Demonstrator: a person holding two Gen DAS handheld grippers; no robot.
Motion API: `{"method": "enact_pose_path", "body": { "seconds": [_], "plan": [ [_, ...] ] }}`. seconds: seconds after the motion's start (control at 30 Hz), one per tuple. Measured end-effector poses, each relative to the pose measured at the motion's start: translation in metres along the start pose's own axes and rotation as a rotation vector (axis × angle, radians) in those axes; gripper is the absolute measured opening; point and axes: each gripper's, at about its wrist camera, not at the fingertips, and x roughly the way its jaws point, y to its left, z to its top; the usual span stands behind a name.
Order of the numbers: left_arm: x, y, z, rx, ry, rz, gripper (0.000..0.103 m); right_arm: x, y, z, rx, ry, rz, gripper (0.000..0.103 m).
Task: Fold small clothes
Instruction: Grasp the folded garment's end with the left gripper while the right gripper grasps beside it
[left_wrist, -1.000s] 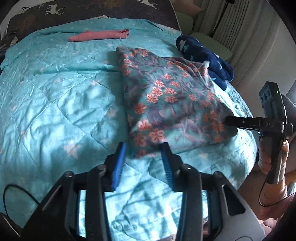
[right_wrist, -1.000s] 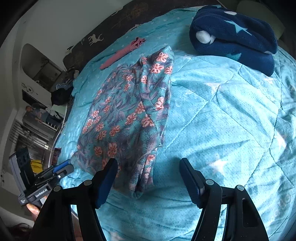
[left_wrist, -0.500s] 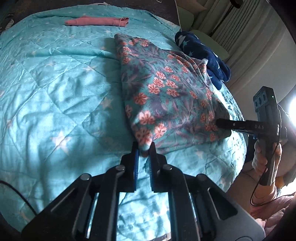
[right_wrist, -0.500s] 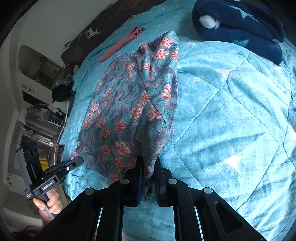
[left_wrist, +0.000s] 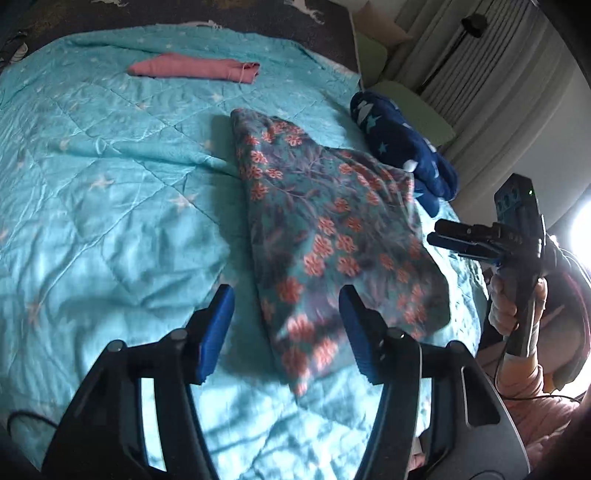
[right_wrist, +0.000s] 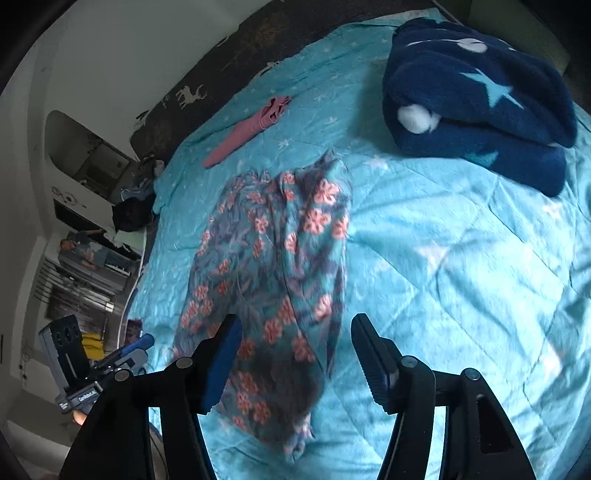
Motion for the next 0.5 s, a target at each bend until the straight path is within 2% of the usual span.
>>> {"method": "enact_pose_path", "body": {
  "seconds": [0.1,0.27,0.5],
  "plan": [
    [0.022,0.004,0.01,-0.017,0.042,-0.014,0.06,0.022,-0.007,0.016,0.029,0.046,-0.007,0.063],
    [0.047,0.012,0.024,-0.025,0.082,-0.05,0.06,0.044,-0.024,0.024,0.052,0.093,0.035,0.063],
    [0.078,0.028,0.052,-0.076,0.124,-0.165,0.06,0.067,-0.034,0.05,0.06,0.097,0.169,0.065]
  ]
}}
